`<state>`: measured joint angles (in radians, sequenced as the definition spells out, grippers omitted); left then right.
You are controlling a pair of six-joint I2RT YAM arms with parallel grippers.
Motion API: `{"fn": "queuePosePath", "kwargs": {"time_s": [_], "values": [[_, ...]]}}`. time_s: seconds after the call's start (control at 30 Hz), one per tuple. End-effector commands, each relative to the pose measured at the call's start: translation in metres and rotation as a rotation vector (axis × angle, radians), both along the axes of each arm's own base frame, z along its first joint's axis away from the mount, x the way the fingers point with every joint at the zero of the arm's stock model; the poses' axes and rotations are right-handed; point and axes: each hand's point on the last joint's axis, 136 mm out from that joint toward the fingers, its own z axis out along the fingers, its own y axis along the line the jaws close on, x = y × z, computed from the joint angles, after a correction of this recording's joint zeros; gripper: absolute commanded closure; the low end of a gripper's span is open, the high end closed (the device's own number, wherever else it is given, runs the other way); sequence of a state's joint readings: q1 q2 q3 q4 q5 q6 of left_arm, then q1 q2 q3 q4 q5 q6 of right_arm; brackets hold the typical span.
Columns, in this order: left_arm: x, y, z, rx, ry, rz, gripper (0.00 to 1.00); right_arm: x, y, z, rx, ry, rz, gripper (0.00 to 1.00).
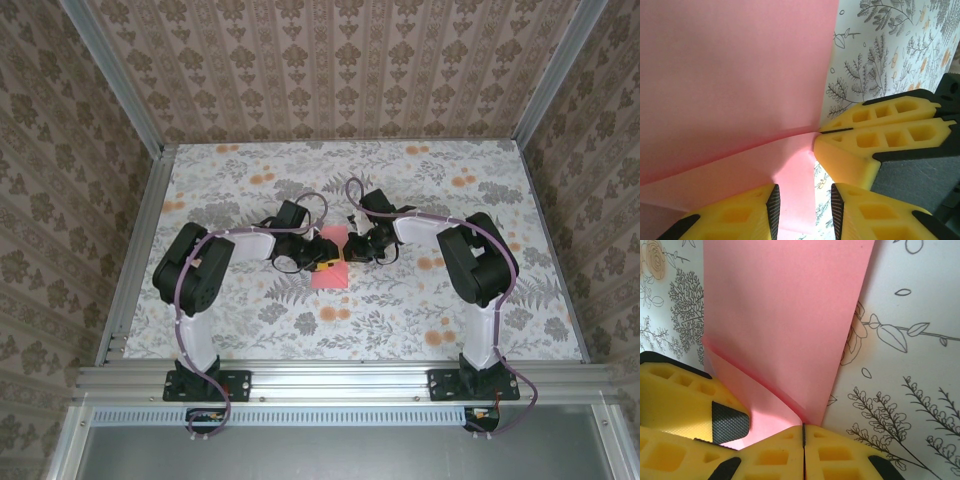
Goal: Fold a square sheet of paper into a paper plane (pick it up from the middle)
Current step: Fold the triangle a second time at the center of the table.
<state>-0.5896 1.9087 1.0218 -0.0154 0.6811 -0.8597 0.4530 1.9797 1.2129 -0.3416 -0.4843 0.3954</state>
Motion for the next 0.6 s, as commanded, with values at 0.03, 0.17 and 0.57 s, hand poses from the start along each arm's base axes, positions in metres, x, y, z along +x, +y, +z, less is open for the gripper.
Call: {"fn": "queuePosePath", "kwargs": {"time_s": [0.03,0.17,0.57], "values": [[0.002,-0.003,0.0,0.01,-0.011,-0.017,0.65,-0.006,-0.003,-0.004,-0.03,0.022,-0.004,0.91],[0.003,-0.004,0.007,-0.001,-0.024,-0.019,0.65,-0.005,-0.003,-0.006,-0.034,0.025,-0.003,0.91],[0.003,-0.01,0.021,-0.041,-0.049,-0.029,0.65,-0.001,0.0,-0.008,-0.034,0.023,-0.001,0.9]]}}
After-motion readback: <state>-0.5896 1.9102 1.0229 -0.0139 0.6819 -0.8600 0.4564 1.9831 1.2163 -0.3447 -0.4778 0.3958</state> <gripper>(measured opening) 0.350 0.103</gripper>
